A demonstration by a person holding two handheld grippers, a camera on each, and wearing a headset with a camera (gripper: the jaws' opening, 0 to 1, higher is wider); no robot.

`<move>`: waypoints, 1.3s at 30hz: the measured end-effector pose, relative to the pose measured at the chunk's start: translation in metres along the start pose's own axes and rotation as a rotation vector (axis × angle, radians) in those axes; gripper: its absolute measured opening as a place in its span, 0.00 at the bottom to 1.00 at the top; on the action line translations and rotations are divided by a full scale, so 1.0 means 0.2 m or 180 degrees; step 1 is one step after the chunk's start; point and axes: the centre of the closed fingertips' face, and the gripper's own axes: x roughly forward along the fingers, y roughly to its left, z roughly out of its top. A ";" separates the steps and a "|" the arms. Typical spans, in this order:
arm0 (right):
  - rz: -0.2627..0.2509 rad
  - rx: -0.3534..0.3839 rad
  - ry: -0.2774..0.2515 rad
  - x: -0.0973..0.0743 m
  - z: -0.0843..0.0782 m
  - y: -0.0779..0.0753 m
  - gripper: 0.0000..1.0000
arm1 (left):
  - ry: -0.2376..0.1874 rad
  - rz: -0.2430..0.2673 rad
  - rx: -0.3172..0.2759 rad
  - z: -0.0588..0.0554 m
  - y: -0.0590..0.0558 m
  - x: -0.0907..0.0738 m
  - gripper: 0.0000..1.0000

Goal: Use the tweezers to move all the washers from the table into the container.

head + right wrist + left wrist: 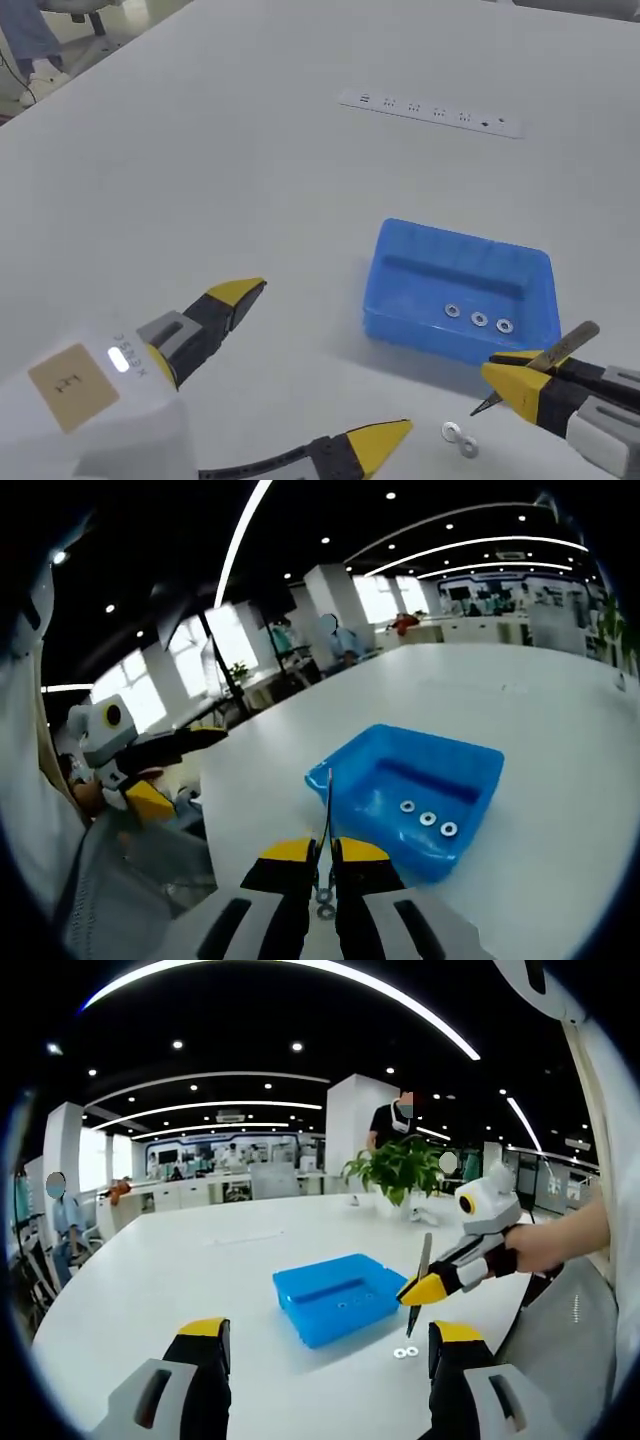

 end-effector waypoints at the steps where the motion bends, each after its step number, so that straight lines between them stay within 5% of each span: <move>1: 0.0009 0.0009 0.0020 0.00 -0.01 0.00 0.04 | 0.0002 0.0000 0.0001 0.00 0.00 0.00 0.82; 18: 0.0056 -0.0023 0.0224 0.02 -0.13 0.01 0.05 | 0.0019 -0.0007 0.0021 -0.01 -0.01 0.01 0.82; 25: 0.0131 -0.0503 0.0274 0.02 -0.14 0.06 0.05 | 0.0030 -0.0007 0.0028 -0.01 -0.01 0.01 0.82; 35: 0.0174 -0.0855 0.0307 0.02 -0.16 0.11 0.05 | 0.0046 -0.0016 0.0046 -0.01 -0.01 0.00 0.81; 39: 0.0151 -0.1357 0.0405 0.02 -0.17 0.11 0.03 | 0.0044 -0.0012 0.0050 -0.01 -0.01 0.00 0.81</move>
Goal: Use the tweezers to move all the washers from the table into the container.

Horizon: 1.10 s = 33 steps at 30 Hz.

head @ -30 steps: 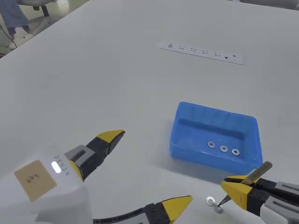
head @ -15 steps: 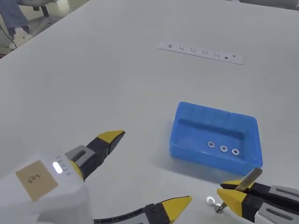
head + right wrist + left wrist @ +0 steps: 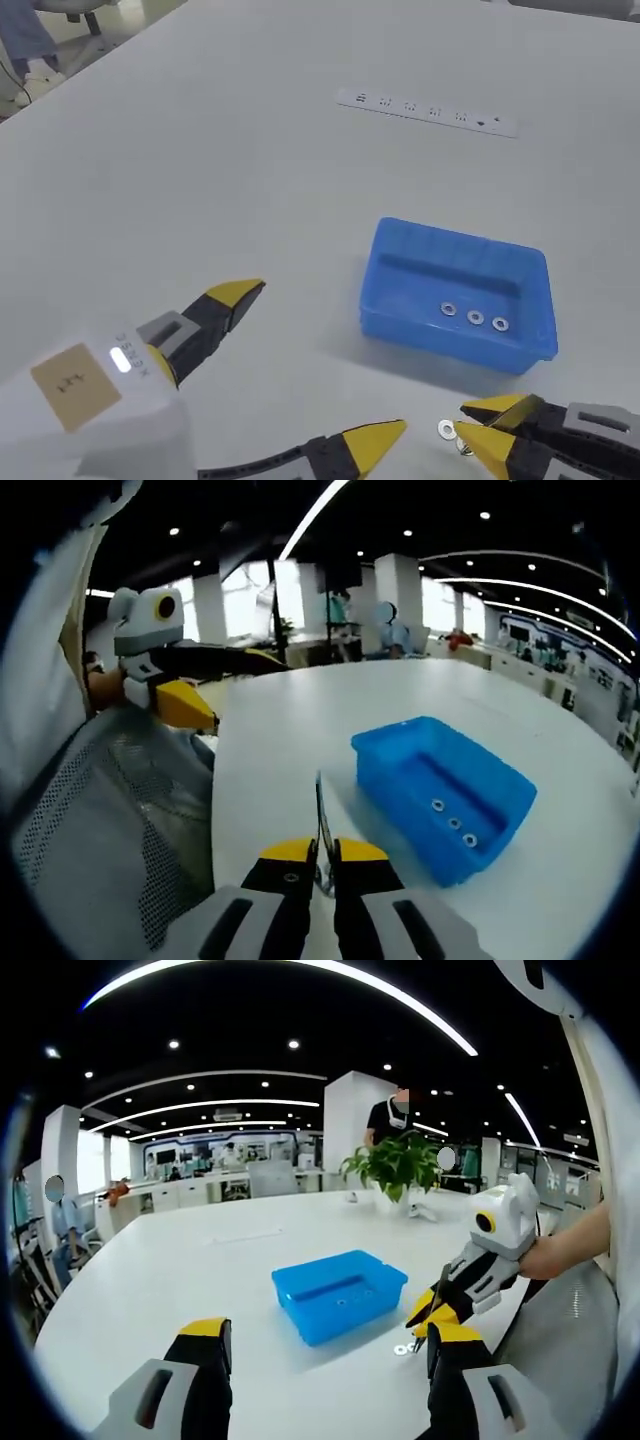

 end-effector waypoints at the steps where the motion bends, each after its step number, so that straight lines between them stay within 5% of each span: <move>1: 0.0019 0.0039 -0.0001 0.00 0.00 0.01 0.03 | 0.0000 -0.0002 -0.0002 0.00 0.00 0.00 0.81; 7: -0.0055 0.0243 -0.0019 0.01 0.01 -0.02 0.03 | -0.0002 0.0000 -0.0001 0.00 0.00 0.00 0.81; 24: 0.0067 0.0597 -0.0238 0.02 0.13 -0.07 0.03 | 0.0003 -0.0018 0.0004 0.00 0.00 0.00 0.81; 33: 0.0007 0.1032 -0.0687 -0.01 0.31 -0.20 0.03 | 0.0014 -0.0023 0.0013 -0.01 0.00 0.00 0.81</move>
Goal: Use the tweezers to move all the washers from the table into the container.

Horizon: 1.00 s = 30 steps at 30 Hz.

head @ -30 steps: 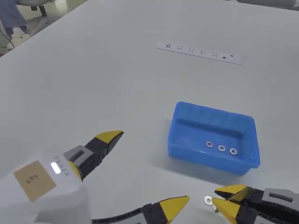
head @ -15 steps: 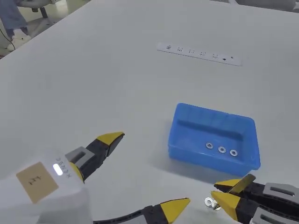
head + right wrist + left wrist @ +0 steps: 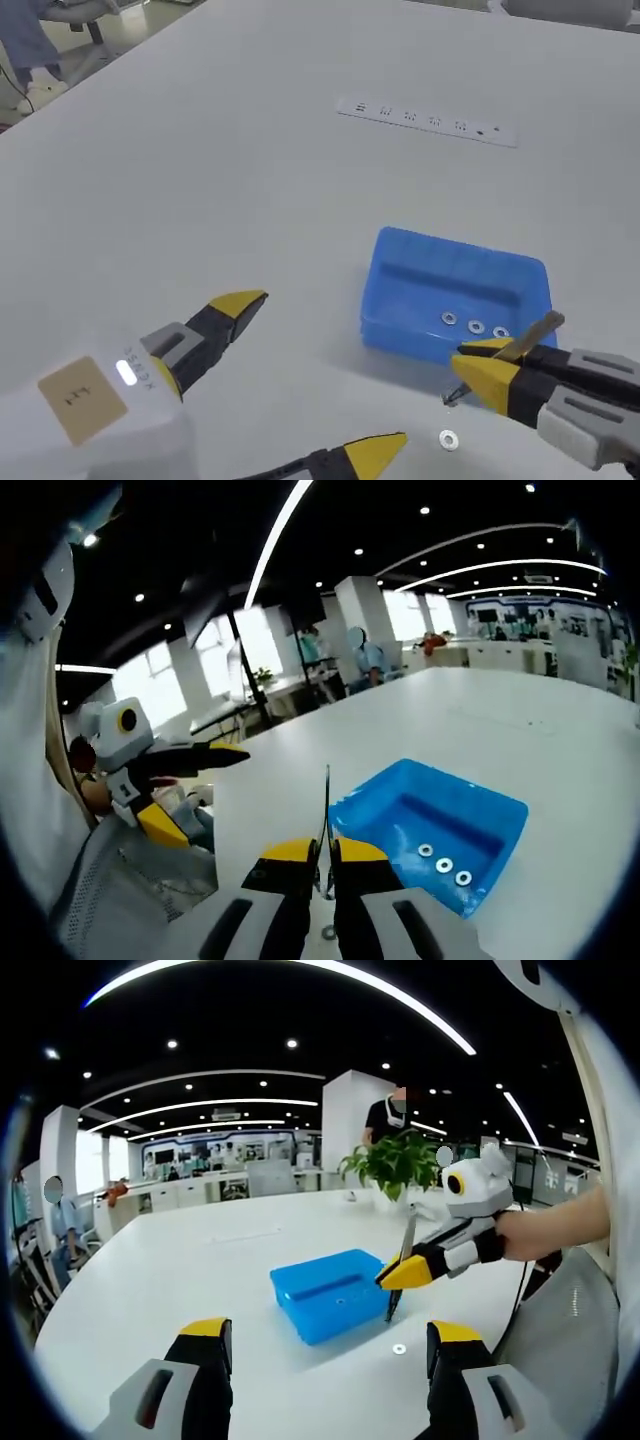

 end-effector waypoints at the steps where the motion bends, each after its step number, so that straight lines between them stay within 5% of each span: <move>1: -0.0015 -0.0001 -0.0045 0.01 0.02 -0.01 0.03 | 0.0001 -0.0004 0.0003 0.00 0.00 0.00 0.81; 17: 0.0015 -0.0212 -0.0074 0.13 0.16 -0.11 0.03 | -0.0016 0.0025 -0.0020 0.00 0.01 0.00 0.81; 30: -0.0171 0.0030 0.0091 0.24 0.13 -0.29 0.03 | -0.0005 0.0032 -0.0022 0.00 0.01 0.00 0.81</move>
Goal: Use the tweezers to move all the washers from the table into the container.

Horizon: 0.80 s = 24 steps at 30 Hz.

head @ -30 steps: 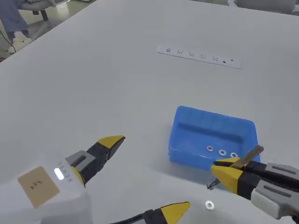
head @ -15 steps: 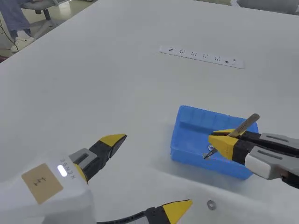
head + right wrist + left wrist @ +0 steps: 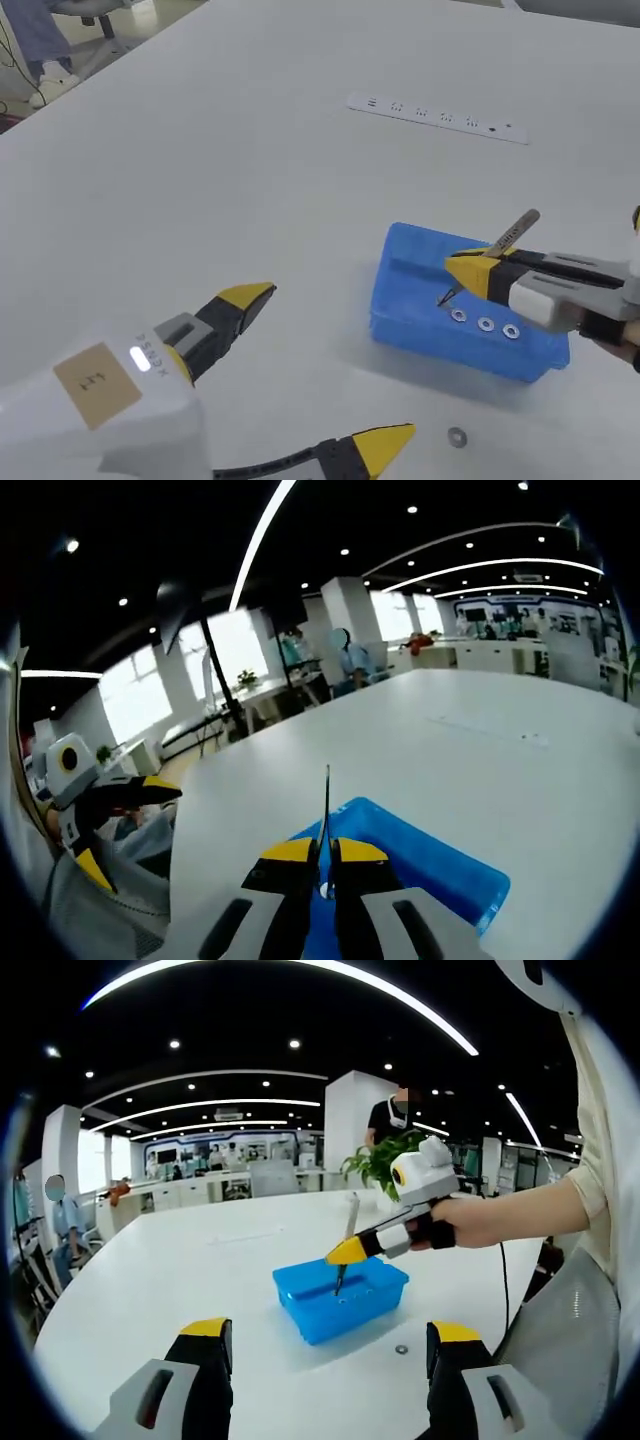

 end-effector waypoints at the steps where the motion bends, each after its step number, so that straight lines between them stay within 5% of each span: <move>1: -0.0020 0.0027 0.0032 0.01 -0.01 -0.01 0.03 | 0.0003 -0.0002 -0.0003 0.00 0.00 0.00 0.81; 24: -0.0109 -0.0050 0.0344 0.11 -0.11 -0.11 0.03 | 0.0013 -0.0006 -0.0013 0.00 0.00 0.00 0.81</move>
